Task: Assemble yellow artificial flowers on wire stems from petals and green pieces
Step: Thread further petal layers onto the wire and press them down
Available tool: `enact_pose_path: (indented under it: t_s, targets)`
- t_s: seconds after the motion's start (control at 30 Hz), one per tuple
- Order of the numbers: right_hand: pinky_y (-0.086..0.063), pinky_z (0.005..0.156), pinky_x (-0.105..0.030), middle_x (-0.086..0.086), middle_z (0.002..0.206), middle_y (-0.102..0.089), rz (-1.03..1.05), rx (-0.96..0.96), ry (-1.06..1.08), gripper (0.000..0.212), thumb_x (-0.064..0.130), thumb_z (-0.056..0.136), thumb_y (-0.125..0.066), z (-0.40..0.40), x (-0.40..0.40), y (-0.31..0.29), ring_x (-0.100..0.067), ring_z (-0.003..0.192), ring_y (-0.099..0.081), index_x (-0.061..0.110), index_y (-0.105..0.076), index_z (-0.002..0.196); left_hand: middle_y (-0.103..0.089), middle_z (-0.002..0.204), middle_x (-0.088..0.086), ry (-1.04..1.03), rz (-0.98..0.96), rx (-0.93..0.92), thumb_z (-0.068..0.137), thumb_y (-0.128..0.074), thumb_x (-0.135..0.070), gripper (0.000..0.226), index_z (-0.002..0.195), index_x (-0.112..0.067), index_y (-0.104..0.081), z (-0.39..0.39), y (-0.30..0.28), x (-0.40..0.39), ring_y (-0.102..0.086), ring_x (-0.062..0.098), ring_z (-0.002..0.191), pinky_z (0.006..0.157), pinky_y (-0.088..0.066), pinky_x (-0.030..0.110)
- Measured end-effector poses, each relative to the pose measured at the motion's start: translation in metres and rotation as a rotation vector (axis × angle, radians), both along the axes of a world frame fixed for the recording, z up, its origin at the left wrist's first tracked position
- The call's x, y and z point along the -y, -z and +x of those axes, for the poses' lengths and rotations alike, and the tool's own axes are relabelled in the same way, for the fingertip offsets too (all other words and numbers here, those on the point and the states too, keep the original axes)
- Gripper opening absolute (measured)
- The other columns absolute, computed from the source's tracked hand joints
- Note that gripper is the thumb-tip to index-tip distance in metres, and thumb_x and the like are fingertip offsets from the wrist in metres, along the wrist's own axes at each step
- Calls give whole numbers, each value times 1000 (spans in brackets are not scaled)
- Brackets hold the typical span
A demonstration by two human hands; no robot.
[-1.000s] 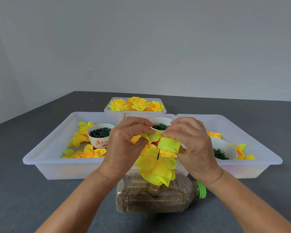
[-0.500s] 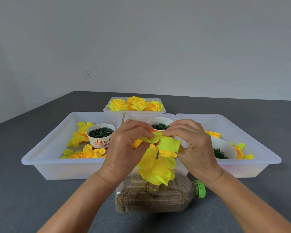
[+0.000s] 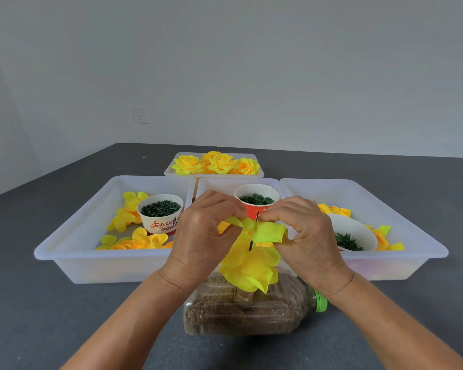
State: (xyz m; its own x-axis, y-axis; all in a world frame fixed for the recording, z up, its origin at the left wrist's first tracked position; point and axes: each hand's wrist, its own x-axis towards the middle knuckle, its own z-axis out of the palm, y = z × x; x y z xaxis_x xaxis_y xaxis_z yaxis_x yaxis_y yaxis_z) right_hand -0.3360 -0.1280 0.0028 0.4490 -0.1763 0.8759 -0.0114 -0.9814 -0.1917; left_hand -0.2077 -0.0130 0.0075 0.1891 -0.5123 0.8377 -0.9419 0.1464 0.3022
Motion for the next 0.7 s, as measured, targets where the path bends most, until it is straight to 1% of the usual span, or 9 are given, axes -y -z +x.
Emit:
enact_pose_path:
  t_s: [0.07, 0.13, 0.3, 0.4, 0.53, 0.57, 0.63, 0.7]
  targets:
    - [-49, 70, -39, -3, 72, -70, -6, -12, 14, 18, 1, 60, -80, 0, 0, 1, -25, 74, -65, 8, -73, 75, -70, 87, 1, 3, 19, -2, 60, -76, 11, 26, 80, -6, -73, 1, 0, -1, -64, 19, 83, 73, -50, 28]
    - [-47, 71, -38, -2, 73, -70, -25, -21, 27, 19, -1, 60, -80, -1, 1, 2, -25, 75, -65, 9, -73, 75, -70, 89, 1, 10, 37, 8, 62, -76, 9, 27, 84, -7, -74, 3, 1, -2, -64, 19, 84, 74, -49, 28]
    - [-45, 72, -37, 0, 76, -70, -114, 12, 37, 10, 10, 67, -76, -3, -1, 3, -25, 76, -65, 10, -74, 77, -70, 90, 1, 24, 53, 44, 65, -74, 4, 22, 83, -9, -74, 8, 4, -4, -63, 18, 84, 72, -51, 29]
    - [-44, 73, -38, -1, 78, -70, -147, 31, 65, 10, 10, 69, -76, -4, -2, 6, -25, 79, -66, 10, -74, 78, -70, 89, 2, 20, 59, 37, 63, -76, 7, 24, 81, -9, -74, 10, 6, -4, -63, 18, 84, 70, -52, 31]
    - [-43, 76, -38, -2, 79, -70, -211, 6, 68, 23, -10, 62, -74, -5, -1, 9, -27, 80, -65, 8, -74, 77, -70, 89, 1, 13, 75, 45, 61, -76, 11, 29, 81, -10, -74, 11, 7, -3, -60, 16, 85, 71, -50, 28]
    - [-44, 76, -38, -2, 78, -70, -238, 1, 66, 23, -12, 63, -72, -6, -2, 9, -27, 80, -65, 8, -74, 76, -70, 90, 1, 13, 80, 56, 61, -75, 11, 29, 82, -10, -74, 11, 7, -3, -59, 15, 85, 71, -49, 27]
    - [-43, 78, -37, -2, 77, -69, -290, -4, 63, 14, -6, 73, -69, -7, -3, 10, -27, 78, -64, 7, -74, 75, -69, 92, 2, 13, 98, 94, 60, -75, 9, 31, 85, -9, -74, 11, 7, -3, -58, 17, 87, 72, -49, 30]
    - [-43, 79, -37, -3, 76, -68, -314, -5, 68, 11, 1, 79, -66, -7, -5, 10, -27, 78, -63, 8, -73, 74, -69, 95, 4, 22, 125, 124, 57, -74, 6, 36, 90, -8, -73, 11, 8, -5, -59, 19, 90, 74, -49, 31]
